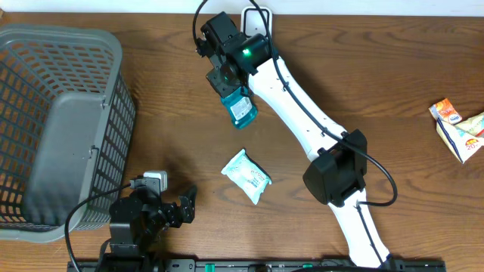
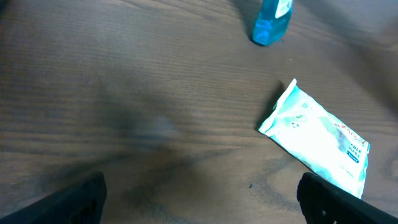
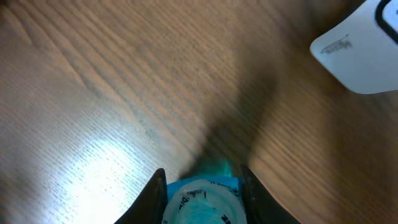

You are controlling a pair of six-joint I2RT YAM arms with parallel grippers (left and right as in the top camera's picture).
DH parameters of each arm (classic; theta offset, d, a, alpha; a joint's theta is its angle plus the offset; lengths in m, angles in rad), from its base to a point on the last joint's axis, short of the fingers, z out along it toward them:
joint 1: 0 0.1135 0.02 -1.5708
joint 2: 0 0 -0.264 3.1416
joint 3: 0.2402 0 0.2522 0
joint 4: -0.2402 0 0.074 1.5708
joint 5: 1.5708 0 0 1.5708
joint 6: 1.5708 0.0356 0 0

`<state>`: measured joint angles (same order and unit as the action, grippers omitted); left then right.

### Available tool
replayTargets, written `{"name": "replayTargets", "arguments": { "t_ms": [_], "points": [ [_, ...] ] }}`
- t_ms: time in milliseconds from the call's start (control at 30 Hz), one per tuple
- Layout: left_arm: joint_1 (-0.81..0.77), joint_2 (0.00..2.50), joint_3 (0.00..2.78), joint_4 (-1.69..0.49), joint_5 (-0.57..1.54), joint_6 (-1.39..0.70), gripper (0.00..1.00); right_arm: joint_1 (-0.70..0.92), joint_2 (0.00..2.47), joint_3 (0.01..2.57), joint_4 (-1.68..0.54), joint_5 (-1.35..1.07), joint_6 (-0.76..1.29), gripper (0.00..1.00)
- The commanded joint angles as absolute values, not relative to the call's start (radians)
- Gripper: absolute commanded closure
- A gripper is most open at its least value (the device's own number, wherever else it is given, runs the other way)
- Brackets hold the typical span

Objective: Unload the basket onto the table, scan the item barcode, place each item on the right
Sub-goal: 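Lift the mouthwash and carry it up toward the scanner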

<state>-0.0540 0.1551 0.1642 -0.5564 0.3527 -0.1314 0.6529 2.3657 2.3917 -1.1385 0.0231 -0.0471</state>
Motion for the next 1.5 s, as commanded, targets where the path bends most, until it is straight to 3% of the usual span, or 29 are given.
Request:
{"name": "replayTargets", "arguments": {
  "t_ms": [0, 567, 1033, 1100, 1200, 1467],
  "points": [
    [-0.051, 0.154, 0.154, -0.568, 0.347, -0.136, 0.02, 0.647, 2.362, 2.428, -1.13, 0.016, -0.021, 0.83],
    [-0.051, 0.154, 0.154, -0.568, 0.347, -0.136, 0.02, 0.647, 2.36, 2.44, -1.044, 0.017, 0.043, 0.8],
    [-0.051, 0.154, 0.154, -0.568, 0.347, -0.136, 0.02, 0.649, 2.36, 2.44, -1.044, 0.107, 0.332, 0.74],
    [-0.051, 0.154, 0.154, -0.568, 0.347, -0.136, 0.02, 0.649, 2.36, 2.44, -1.048, 0.12, 0.348, 0.68],
    [-0.051, 0.154, 0.154, -0.568, 0.347, -0.136, 0.02, 0.649, 2.36, 2.44, -1.051, 0.122, 0.348, 0.47],
    [-0.051, 0.154, 0.154, -0.568, 0.347, -0.136, 0.02, 0.649, 2.36, 2.44, -1.051, 0.122, 0.342, 0.4]
  ]
}}
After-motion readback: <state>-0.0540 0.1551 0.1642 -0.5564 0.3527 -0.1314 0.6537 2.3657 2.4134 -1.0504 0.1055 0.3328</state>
